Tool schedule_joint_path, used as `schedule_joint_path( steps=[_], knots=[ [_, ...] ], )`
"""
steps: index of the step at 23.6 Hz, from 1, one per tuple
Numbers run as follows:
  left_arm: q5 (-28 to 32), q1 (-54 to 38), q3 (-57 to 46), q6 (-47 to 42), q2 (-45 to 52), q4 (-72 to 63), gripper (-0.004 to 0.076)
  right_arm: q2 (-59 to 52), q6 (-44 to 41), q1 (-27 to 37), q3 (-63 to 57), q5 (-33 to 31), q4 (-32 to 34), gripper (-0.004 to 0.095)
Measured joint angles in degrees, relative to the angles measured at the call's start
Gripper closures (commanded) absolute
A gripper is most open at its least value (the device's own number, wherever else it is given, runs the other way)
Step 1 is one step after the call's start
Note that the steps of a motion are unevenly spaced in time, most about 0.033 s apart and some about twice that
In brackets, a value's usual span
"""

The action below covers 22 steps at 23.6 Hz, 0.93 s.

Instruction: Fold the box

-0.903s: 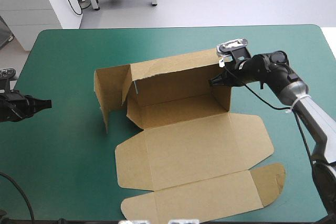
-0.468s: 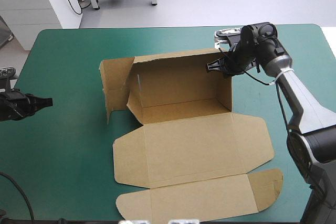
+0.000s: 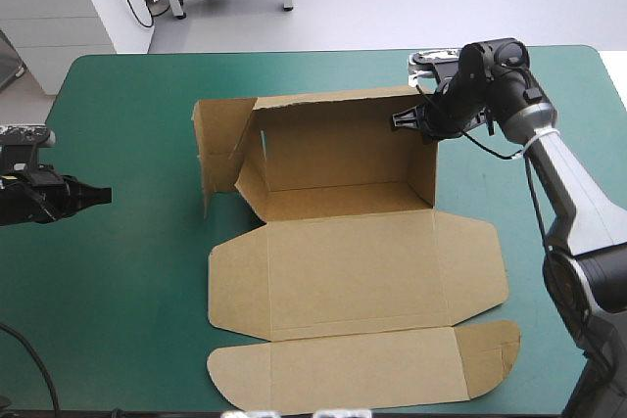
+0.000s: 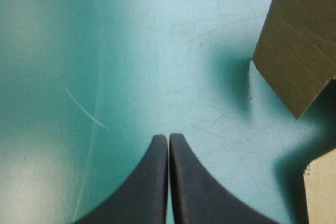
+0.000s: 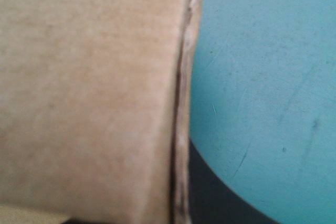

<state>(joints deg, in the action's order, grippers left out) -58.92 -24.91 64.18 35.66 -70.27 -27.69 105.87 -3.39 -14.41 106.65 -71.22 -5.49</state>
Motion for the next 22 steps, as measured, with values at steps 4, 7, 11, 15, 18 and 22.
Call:
schedule_joint_path(
  steps=[4,7,11,15,18,22],
  knots=[
    [0.34,0.00,0.00,0.00,0.00,0.26,0.0731,-3.29,-0.12,0.00,-4.19,0.07,0.00,0.0917],
    [0.43,0.00,0.00,0.00,0.00,0.26,0.0731,-5.85,-0.20,0.00,-8.79,0.22,-0.27,0.0918],
    [0.45,0.00,0.00,0.00,0.00,-0.28,0.0731,-8.38,0.36,0.00,-13.59,0.42,-0.71,0.0918],
    [0.45,0.00,0.00,0.00,0.00,-1.65,0.0731,-7.77,1.75,0.00,-13.58,0.52,1.17,0.0919],
    [0.45,0.00,0.00,0.00,0.00,-1.72,0.0731,-4.52,1.75,0.00,-11.92,2.85,2.31,0.0919],
    [0.45,0.00,0.00,0.00,0.00,-1.77,0.0731,0.24,1.68,0.00,-8.89,6.89,2.98,0.0923]
  ],
)
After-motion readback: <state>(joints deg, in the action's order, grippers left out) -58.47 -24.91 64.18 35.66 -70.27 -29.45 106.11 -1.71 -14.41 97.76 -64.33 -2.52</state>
